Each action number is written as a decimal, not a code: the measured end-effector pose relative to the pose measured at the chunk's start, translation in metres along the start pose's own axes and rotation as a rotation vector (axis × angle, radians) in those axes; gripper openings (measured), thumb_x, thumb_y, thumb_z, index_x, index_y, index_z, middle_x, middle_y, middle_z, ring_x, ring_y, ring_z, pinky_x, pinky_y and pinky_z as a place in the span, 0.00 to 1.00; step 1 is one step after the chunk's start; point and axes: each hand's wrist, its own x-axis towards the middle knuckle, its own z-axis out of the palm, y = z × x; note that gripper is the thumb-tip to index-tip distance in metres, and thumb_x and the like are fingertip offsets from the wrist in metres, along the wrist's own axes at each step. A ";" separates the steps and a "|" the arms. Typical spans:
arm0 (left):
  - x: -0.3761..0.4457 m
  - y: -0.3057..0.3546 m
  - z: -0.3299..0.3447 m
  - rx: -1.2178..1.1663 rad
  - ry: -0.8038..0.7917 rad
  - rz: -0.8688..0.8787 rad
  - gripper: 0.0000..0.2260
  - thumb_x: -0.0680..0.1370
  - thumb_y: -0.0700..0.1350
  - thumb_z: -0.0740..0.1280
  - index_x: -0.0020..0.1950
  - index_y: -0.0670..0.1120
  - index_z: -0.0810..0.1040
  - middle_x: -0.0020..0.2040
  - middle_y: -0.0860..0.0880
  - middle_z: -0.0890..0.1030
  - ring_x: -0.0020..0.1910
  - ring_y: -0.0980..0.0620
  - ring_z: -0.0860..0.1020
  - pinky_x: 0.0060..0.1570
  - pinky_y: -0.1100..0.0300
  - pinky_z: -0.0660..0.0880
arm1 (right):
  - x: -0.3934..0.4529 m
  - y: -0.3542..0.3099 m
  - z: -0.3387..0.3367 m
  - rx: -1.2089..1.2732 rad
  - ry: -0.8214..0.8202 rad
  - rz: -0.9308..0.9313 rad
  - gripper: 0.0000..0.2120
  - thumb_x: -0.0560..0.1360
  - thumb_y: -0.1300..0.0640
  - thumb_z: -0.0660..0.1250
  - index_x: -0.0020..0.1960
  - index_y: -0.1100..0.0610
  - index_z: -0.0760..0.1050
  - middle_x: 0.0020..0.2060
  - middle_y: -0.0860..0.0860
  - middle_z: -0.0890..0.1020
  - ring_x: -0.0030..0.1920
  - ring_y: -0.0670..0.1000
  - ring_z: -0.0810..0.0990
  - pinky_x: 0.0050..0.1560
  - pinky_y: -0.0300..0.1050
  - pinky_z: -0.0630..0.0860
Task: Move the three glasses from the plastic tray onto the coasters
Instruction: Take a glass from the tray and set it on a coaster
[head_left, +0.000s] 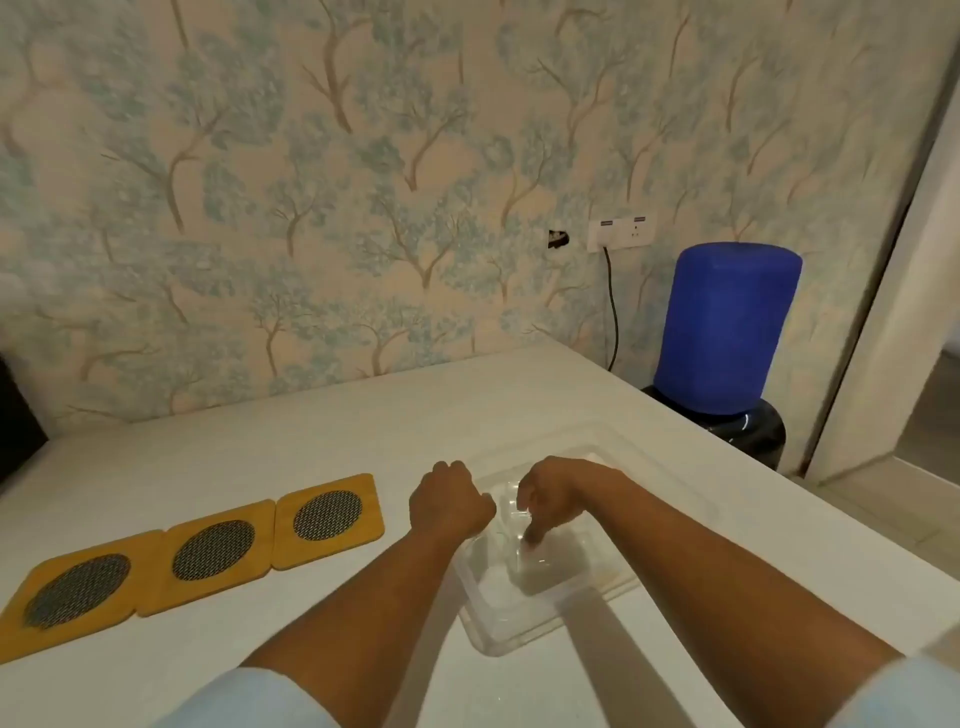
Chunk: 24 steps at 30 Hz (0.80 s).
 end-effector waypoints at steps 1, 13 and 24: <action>-0.001 0.001 0.000 0.017 -0.021 -0.013 0.24 0.74 0.54 0.66 0.69 0.47 0.73 0.66 0.47 0.74 0.63 0.47 0.74 0.54 0.55 0.73 | 0.000 0.001 0.002 0.008 -0.016 0.004 0.35 0.65 0.40 0.77 0.68 0.51 0.74 0.63 0.47 0.79 0.62 0.52 0.77 0.64 0.51 0.74; -0.003 0.007 0.011 -0.001 0.029 -0.045 0.25 0.73 0.53 0.68 0.68 0.45 0.73 0.65 0.45 0.72 0.65 0.46 0.71 0.54 0.54 0.74 | 0.015 0.007 0.024 -0.075 -0.078 0.029 0.42 0.60 0.45 0.81 0.71 0.48 0.70 0.62 0.47 0.79 0.58 0.53 0.79 0.61 0.51 0.76; 0.008 0.004 0.006 -0.352 0.090 -0.092 0.18 0.79 0.58 0.60 0.59 0.49 0.81 0.58 0.48 0.82 0.59 0.46 0.77 0.52 0.54 0.75 | 0.010 0.020 -0.009 0.037 0.003 -0.014 0.39 0.59 0.44 0.78 0.68 0.52 0.72 0.58 0.47 0.78 0.55 0.51 0.77 0.59 0.50 0.76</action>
